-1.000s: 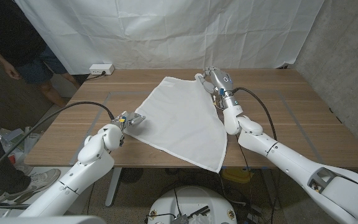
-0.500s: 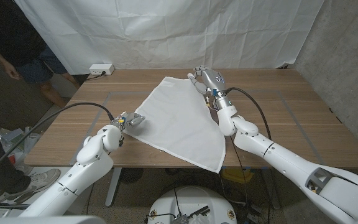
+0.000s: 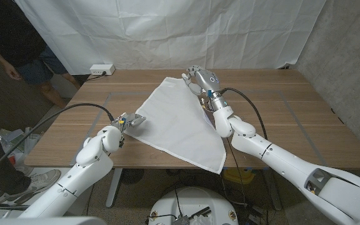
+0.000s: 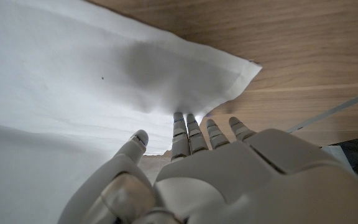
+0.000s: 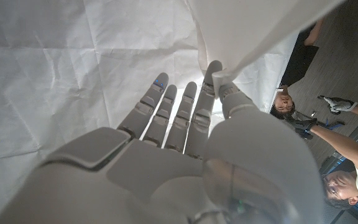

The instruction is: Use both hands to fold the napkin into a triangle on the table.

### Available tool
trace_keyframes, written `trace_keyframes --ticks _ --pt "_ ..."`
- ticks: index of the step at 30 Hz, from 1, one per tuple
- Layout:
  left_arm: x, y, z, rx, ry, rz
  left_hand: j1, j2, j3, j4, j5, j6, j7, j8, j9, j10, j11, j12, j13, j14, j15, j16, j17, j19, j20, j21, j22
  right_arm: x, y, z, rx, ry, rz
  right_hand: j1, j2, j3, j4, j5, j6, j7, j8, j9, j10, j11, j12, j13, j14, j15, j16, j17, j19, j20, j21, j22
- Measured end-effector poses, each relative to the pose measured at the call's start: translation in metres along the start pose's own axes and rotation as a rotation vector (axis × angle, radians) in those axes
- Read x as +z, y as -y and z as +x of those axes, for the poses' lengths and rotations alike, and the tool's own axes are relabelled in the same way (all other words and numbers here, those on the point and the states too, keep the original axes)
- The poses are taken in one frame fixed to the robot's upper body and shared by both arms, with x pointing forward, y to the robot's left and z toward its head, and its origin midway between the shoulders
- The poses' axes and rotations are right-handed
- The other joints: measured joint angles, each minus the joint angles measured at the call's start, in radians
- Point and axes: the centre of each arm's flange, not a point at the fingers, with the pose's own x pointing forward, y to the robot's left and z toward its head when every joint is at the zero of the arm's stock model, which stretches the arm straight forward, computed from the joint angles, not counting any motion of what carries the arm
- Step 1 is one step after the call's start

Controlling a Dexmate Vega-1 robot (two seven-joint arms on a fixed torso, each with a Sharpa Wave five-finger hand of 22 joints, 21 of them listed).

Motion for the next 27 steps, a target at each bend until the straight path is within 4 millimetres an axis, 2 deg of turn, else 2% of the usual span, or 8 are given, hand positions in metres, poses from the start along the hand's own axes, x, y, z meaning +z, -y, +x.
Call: trace_keyframes --ticks 22,27 --pt "-0.001 0.002 0.001 -0.001 0.000 -0.008 0.000 0.000 0.002 0.002 0.000 0.001 0.001 0.003 0.001 0.000 0.000 0.000 0.000 0.000 0.000 0.000 0.000 0.000 0.000 0.000 0.000 0.031 -0.008 0.013 0.016 0.079 0.013 0.006 0.002 -0.004 0.004 0.000 0.005 -0.006 0.000 -0.005 0.007 -0.007 -0.007 0.000 0.009 0.002 0.000 0.000 0.004 -0.004 0.000 0.000" --pt "-0.001 0.003 0.002 0.000 0.000 -0.012 0.000 0.000 0.002 0.002 0.000 0.001 0.001 0.003 0.001 0.000 0.000 0.000 0.000 0.000 0.000 0.000 0.000 0.000 0.000 0.000 0.000 0.044 -0.013 0.020 0.019 0.102 0.024 0.006 0.002 -0.004 0.004 0.000 0.005 -0.006 0.000 -0.005 0.014 -0.004 -0.007 0.000 0.009 0.002 0.000 0.000 0.004 -0.004 0.000 0.000"
